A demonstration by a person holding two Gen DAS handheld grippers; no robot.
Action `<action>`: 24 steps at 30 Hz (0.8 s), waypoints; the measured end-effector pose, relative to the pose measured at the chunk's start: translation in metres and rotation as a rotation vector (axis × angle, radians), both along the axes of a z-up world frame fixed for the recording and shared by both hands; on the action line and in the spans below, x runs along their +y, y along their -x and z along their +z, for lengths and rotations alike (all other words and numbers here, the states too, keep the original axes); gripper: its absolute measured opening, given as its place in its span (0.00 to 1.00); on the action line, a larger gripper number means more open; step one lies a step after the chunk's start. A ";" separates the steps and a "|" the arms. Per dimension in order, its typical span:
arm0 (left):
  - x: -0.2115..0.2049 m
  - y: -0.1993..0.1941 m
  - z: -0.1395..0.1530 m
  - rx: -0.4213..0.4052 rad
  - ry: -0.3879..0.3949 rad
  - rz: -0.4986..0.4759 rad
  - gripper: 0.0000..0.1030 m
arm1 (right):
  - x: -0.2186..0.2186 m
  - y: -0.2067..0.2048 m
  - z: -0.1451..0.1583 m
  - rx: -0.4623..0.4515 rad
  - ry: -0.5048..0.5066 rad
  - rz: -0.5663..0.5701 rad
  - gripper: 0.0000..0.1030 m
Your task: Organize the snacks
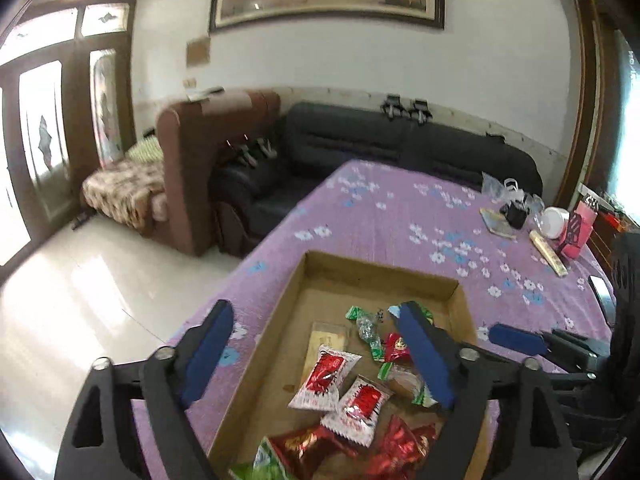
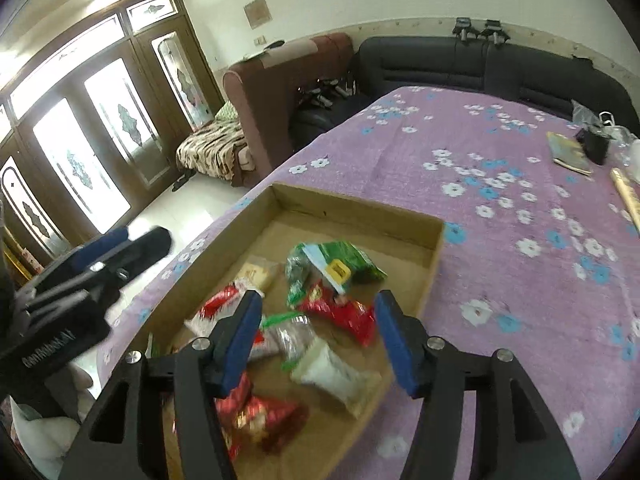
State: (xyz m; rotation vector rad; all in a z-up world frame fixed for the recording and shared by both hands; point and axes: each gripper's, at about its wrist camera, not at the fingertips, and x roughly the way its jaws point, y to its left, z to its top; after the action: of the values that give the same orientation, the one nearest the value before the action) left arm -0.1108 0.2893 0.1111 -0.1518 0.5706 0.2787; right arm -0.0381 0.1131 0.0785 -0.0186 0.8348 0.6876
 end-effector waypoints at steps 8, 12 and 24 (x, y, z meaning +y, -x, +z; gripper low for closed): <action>-0.043 0.044 0.023 -0.077 -0.107 0.026 0.96 | -0.049 0.037 0.000 -0.031 0.002 -0.041 0.59; -0.063 0.062 0.032 -0.109 -0.137 0.030 0.99 | -0.070 0.062 0.003 -0.085 0.017 -0.054 0.59; -0.105 0.095 0.061 -0.166 -0.177 -0.005 0.99 | -0.161 0.084 0.078 -0.273 -0.043 -0.194 0.59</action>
State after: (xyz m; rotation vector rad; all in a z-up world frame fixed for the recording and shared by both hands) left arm -0.2056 0.1845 0.1717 -0.0023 0.3793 0.3067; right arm -0.1223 -0.0476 0.1563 0.0077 0.5511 0.5062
